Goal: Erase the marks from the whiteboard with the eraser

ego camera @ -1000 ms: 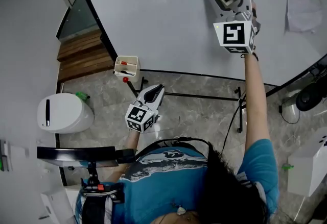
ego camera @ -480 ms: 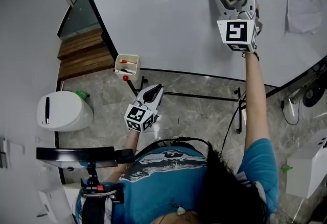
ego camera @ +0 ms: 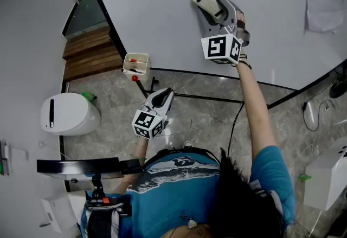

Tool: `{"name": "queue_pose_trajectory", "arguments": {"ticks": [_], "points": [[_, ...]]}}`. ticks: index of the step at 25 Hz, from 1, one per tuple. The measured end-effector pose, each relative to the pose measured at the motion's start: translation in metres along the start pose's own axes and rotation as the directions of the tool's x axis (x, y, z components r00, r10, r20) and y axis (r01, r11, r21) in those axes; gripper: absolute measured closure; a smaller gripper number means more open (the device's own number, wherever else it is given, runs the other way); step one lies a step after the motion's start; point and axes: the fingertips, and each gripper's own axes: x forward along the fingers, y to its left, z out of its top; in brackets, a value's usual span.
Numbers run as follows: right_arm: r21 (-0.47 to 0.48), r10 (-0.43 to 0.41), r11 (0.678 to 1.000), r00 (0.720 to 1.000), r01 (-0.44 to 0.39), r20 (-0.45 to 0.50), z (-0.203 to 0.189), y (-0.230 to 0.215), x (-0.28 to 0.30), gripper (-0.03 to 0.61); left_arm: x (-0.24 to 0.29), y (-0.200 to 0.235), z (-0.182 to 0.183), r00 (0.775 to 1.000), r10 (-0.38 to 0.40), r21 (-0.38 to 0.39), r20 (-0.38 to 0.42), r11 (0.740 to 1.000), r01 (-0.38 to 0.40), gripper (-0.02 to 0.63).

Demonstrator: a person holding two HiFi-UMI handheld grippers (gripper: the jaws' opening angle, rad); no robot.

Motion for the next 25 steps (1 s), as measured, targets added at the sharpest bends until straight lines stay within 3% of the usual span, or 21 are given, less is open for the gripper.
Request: {"name": "queue_pose_trajectory", "arguments": {"ticks": [7,14,20,25], "points": [[-0.113,0.107,0.988,0.994,-0.108,-0.015,-0.006,0.08,-0.001,0.316,-0.016,0.0,-0.001,0.999,0.034,-0.003,-0.001,0.999,-0.034,0.589],[-0.223,0.221,0.948,0.973,-0.229,-0.06,-0.022,0.142,-0.008,0.316,-0.028,-0.003,-0.003,0.999,0.051,-0.016,-0.005,0.999,-0.051,0.588],[-0.269,0.235,0.931,0.969,-0.248,-0.079,-0.026,0.151,-0.007,0.316,-0.03,-0.002,-0.006,0.999,0.052,-0.017,-0.01,0.998,-0.052,0.588],[-0.272,0.207,0.937,0.975,-0.22,-0.076,-0.023,0.129,-0.008,0.316,-0.03,-0.001,-0.005,0.999,0.046,-0.015,-0.007,0.999,-0.046,0.589]]}}
